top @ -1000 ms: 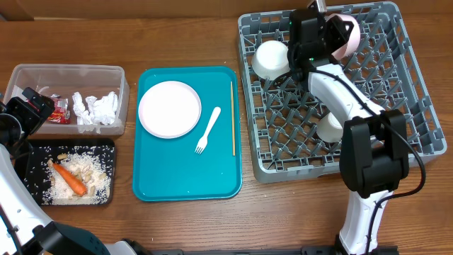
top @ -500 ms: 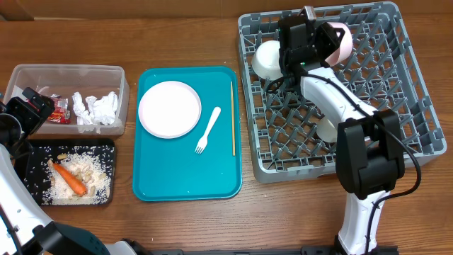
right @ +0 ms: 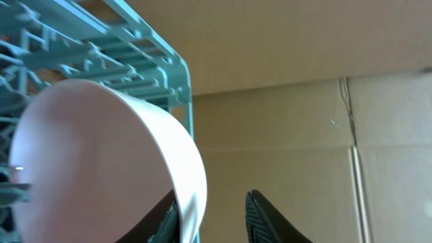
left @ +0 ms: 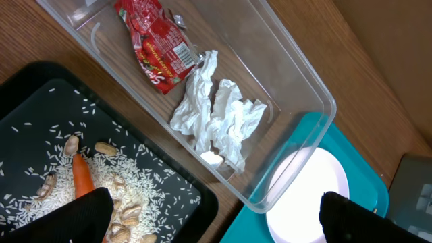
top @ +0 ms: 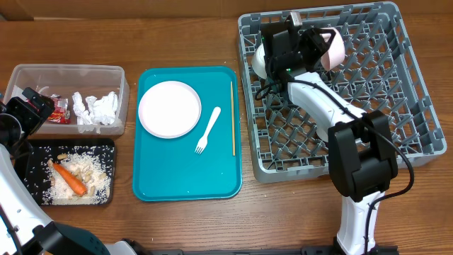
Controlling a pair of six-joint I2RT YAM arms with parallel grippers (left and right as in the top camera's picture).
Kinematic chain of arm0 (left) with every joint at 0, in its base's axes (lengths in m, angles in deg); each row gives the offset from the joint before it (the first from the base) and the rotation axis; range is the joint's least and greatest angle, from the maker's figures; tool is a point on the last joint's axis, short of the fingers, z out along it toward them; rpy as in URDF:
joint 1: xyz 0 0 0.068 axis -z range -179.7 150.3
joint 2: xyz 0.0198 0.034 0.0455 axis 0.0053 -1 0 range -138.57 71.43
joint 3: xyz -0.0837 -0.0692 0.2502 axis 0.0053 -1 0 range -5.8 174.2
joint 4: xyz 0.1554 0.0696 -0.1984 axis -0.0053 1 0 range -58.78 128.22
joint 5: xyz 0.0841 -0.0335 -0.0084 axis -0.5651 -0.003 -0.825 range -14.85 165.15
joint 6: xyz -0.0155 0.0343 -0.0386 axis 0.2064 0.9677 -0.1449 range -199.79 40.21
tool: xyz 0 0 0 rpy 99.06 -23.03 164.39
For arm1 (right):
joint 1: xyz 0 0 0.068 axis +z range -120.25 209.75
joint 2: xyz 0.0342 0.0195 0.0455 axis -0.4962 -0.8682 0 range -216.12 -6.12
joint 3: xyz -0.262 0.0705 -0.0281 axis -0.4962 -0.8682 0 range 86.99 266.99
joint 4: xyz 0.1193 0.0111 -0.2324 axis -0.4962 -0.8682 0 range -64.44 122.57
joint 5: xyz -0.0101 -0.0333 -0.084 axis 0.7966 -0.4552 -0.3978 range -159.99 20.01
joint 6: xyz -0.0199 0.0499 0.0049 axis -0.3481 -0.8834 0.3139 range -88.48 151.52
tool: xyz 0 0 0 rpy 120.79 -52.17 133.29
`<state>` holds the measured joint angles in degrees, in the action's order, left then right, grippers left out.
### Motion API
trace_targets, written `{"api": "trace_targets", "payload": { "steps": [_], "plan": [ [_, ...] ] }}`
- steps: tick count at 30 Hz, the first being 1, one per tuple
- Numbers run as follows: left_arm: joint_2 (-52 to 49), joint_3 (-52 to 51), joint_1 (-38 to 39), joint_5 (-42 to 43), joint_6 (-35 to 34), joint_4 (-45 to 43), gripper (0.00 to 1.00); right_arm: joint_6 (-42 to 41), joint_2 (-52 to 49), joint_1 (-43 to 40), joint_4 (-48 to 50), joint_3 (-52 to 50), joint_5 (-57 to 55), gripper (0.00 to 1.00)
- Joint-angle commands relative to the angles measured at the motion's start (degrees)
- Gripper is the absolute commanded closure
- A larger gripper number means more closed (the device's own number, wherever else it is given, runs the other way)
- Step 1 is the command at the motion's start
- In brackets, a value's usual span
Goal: Sort waste into correct bins and load items into the dishwasher rack
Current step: 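Lower the pink bowl into the rack and open the right gripper, then move the right gripper back to the white plate on the teal tray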
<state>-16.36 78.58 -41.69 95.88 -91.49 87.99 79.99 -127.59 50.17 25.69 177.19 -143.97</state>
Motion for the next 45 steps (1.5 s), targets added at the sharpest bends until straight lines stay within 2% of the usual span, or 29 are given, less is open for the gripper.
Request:
{"api": "trace_targets", "payload": {
  "steps": [1, 13, 18, 21, 24, 32, 39, 42, 45],
  "plan": [
    [-0.1, 1.3, 0.0, -0.4, -0.3, 0.0, 0.00, -0.5, -0.5, -0.1, 0.3, -0.2, -5.2, 0.66],
    [-0.1, 1.3, 0.0, -0.4, -0.3, 0.0, 0.00, -0.5, -0.5, 6.6, 2.1, -0.2, -7.1, 0.66],
    [-0.1, 1.3, 0.0, -0.4, -0.3, 0.0, 0.00, -0.8, -0.5, 9.2, 1.7, -0.2, -8.6, 0.60],
    [-0.1, 1.3, 0.0, -0.4, -0.3, 0.0, 0.00, -4.5, -0.5, 10.0, -1.1, -0.2, -8.7, 0.50],
    [-0.1, 1.3, 0.0, -0.4, -0.3, 0.0, 0.00, -9.1, -0.5, 10.8, -5.6, -0.2, -8.3, 0.47],
    [-0.1, 1.3, 0.0, -0.4, -0.3, 0.0, 0.00, -13.1, 0.9, 11.1, -6.1, -0.2, -8.3, 0.48],
    [-0.1, 1.3, 0.0, -0.4, -0.3, 0.0, 0.00, -13.9, 10.7, 9.7, -6.5, -0.1, -3.0, 0.47],
    [-0.1, 1.3, 0.0, -0.4, -0.3, 0.0, 0.00, -17.4, 17.0, 7.8, -7.7, -0.1, 0.5, 0.47],
    [-0.1, 1.3, 0.0, -0.4, -0.3, 0.0, 0.00, -25.4, 24.0, 6.1, -15.6, -0.1, 8.3, 0.48]
  ]
}}
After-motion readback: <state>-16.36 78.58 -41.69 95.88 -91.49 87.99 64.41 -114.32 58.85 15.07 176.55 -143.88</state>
